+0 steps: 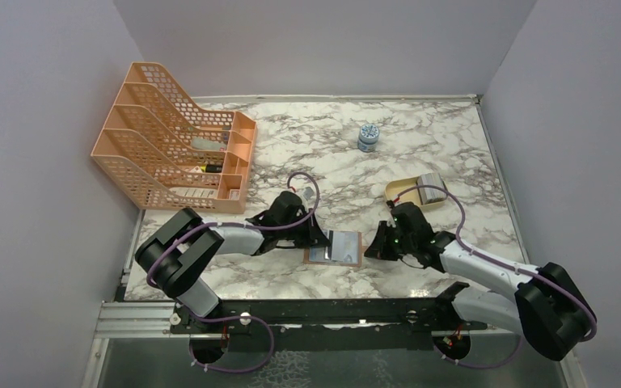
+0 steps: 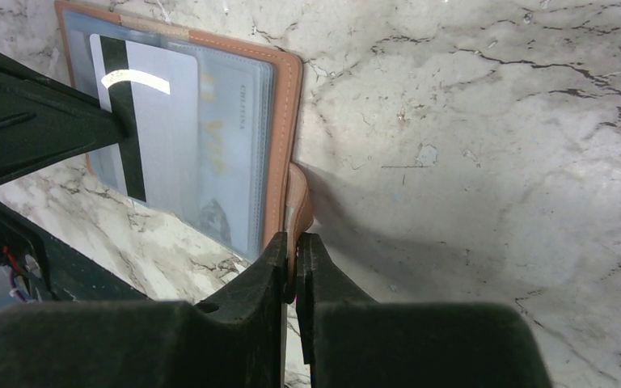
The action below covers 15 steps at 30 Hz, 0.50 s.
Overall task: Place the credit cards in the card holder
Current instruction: Insert the credit card into the card holder.
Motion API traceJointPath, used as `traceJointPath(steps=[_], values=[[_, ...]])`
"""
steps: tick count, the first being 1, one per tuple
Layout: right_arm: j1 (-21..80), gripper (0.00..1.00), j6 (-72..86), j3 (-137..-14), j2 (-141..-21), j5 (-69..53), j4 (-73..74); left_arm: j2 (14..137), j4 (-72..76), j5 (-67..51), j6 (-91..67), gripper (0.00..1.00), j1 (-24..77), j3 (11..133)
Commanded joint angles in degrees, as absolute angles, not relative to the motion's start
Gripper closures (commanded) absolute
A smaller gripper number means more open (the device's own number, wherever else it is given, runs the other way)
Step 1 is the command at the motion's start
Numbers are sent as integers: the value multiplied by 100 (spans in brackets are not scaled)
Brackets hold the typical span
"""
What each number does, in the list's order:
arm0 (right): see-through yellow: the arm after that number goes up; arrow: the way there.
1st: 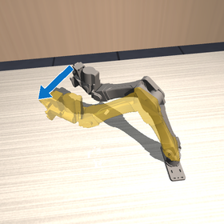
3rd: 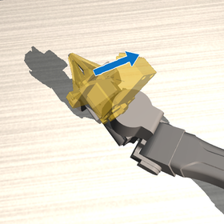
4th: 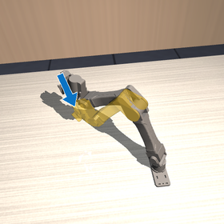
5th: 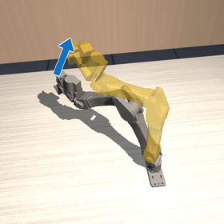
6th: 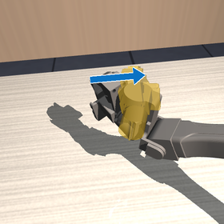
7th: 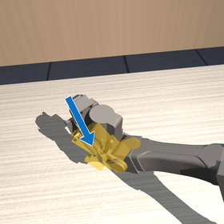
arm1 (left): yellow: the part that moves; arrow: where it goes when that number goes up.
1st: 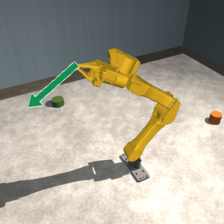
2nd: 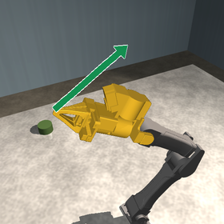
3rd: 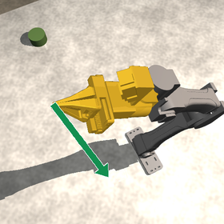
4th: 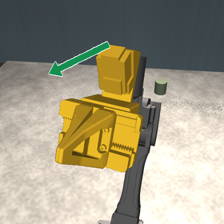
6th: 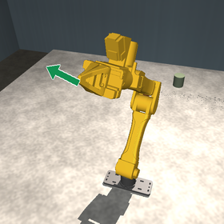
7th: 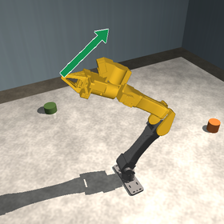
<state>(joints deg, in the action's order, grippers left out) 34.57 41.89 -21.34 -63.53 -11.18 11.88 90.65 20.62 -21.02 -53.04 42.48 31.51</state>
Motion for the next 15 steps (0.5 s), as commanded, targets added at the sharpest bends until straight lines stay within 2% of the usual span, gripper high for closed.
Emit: traceJointPath(steps=[1, 14, 15], values=[[3506, 99, 4377, -2021, -6187, -1309, 989, 9035, 2232, -1845, -5452, 100, 4329, 3093], [3507, 99, 4403, -2177, -6075, -1284, 1228, 9071, 2351, -1875, -5612, 100, 4451, 3118], [3507, 99, 4391, -2187, -6046, -1306, 1250, 9070, 2342, -1887, -5616, 98, 4455, 3134]])
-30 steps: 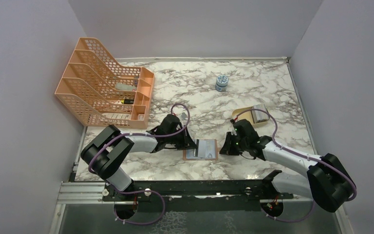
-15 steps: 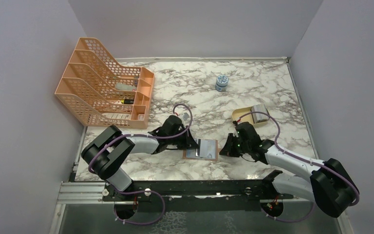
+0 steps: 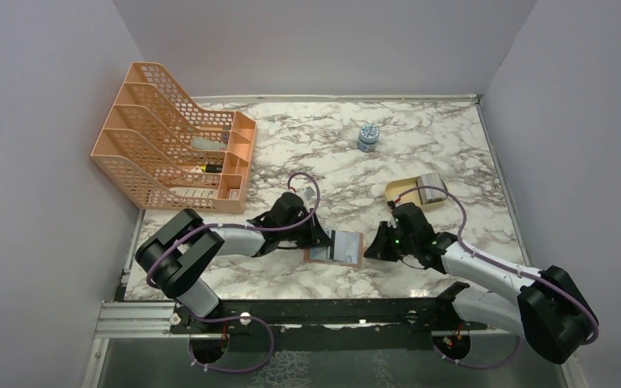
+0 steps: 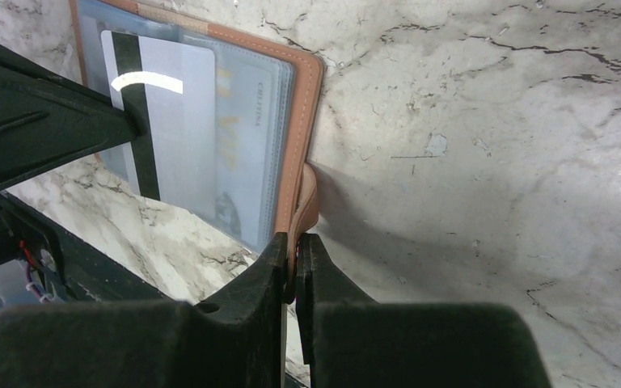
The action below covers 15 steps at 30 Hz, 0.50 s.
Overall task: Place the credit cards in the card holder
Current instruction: Insert the credit card into the card holder.
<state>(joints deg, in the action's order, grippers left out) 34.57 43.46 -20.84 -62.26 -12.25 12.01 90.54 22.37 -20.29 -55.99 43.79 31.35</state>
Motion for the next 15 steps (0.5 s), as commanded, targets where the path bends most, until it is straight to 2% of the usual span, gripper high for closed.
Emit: traceJointPath(steps=[1, 9, 12, 15], values=[[3507, 99, 4368, -2195, -6030, -1349, 1275, 9056, 2338, -1888, -5626, 95, 4458, 3133], [3506, 99, 4320, -2148, -5930, -1420, 1404, 8846, 1996, -1884, -5613, 62, 4460, 3278], [3507, 99, 4308, -2169, -6041, -1513, 1284, 8767, 1809, -1750, -5582, 54, 4465, 3344], [3507, 99, 4262, -2188, -6115, -1646, 1169, 8781, 1579, -1680, -5558, 50, 4471, 3498]])
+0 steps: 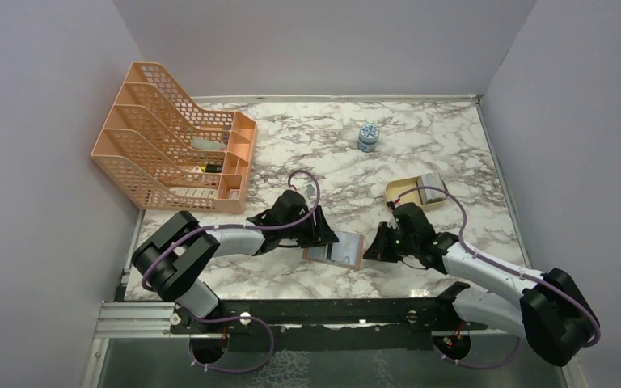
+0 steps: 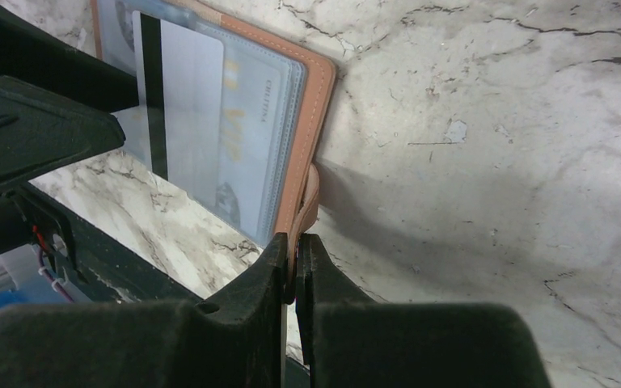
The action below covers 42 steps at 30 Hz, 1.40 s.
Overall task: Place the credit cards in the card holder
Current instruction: Insert the credit card into the card holder.
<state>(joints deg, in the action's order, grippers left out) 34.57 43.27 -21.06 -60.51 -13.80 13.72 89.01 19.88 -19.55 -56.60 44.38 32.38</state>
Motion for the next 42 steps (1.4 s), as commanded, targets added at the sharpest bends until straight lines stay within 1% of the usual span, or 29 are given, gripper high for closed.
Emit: traceJointPath(steps=[1, 7, 12, 18, 26, 27, 28, 30, 32, 37, 42], values=[[3507, 99, 4262, -2182, -6110, -1658, 1136, 8795, 1529, -1674, -5555, 50, 4498, 3544], [3507, 99, 4236, -2214, -6091, -1606, 1124, 9072, 1517, -1564, -5628, 50, 4766, 3669], [3507, 99, 4194, -2158, -6122, -1652, 1035, 9184, 1524, -1536, -5573, 59, 4915, 3832], [3507, 99, 4139, -2101, -5993, -1437, 1086, 9242, 1451, -1393, -5423, 60, 5029, 3999], [3507, 99, 3989, -2356, -6133, -959, 1451, 9445, 1573, -1658, -5247, 59, 5277, 4254], [3502, 99, 3968, -2385, -6118, -924, 1484, 9440, 1573, -1665, -5239, 59, 5288, 4280], [3505, 99, 3960, -2408, -6103, -909, 1512, 9433, 1577, -1676, -5242, 56, 5304, 4307], [3506, 99, 3926, -2425, -6046, -922, 1540, 9418, 1610, -1811, -5354, 48, 5295, 4335], [3507, 99, 3938, -2392, -5939, -866, 1561, 9397, 1617, -1884, -5402, 46, 5304, 4409], [3509, 99, 3994, -2303, -5822, -872, 1541, 9303, 927, -1634, -5285, 43, 5306, 4665], [3507, 99, 4070, -2268, -5766, -824, 1613, 8919, 399, -1232, -5197, 40, 5258, 4622]])
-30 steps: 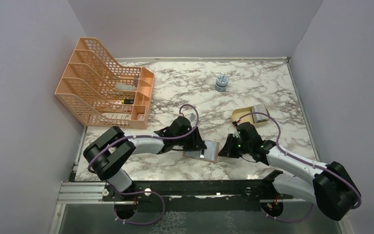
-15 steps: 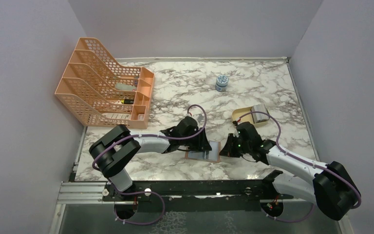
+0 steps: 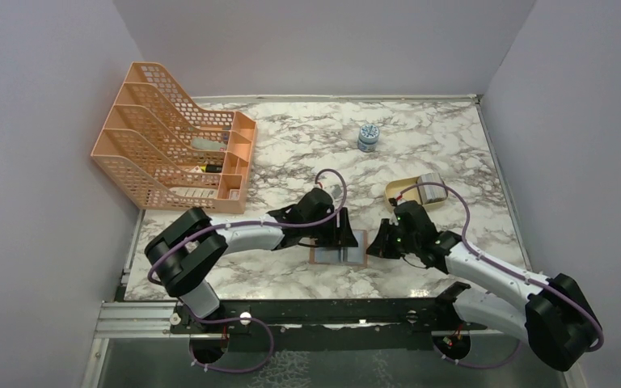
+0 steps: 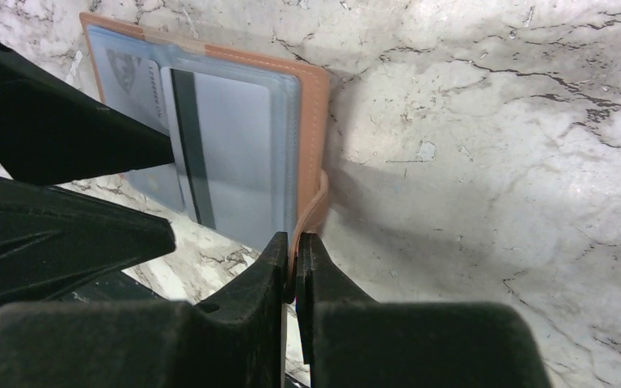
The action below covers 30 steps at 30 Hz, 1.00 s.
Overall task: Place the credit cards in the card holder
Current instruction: Insert the credit card into the card holder, then close the card holder at the center of the board.
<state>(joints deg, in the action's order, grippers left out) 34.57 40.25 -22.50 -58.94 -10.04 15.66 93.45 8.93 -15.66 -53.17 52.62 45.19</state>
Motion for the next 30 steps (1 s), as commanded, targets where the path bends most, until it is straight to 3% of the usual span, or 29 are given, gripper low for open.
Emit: traceJointPath(steps=[1, 15, 25, 30], values=[[3507, 99, 4087, -2260, -5766, -811, 1620, 8862, 308, -1174, -5176, 39, 5230, 4599], [3505, 99, 4103, -2164, -5925, -1277, 1168, 8245, -850, -402, -4622, 25, 4589, 4467], [3507, 99, 4139, -2162, -6025, -1252, 1179, 8075, -411, -766, -4774, 23, 4228, 3728], [3507, 99, 4155, -2175, -6021, -1281, 1178, 8080, 509, -1071, -5181, 23, 4228, 3158]])
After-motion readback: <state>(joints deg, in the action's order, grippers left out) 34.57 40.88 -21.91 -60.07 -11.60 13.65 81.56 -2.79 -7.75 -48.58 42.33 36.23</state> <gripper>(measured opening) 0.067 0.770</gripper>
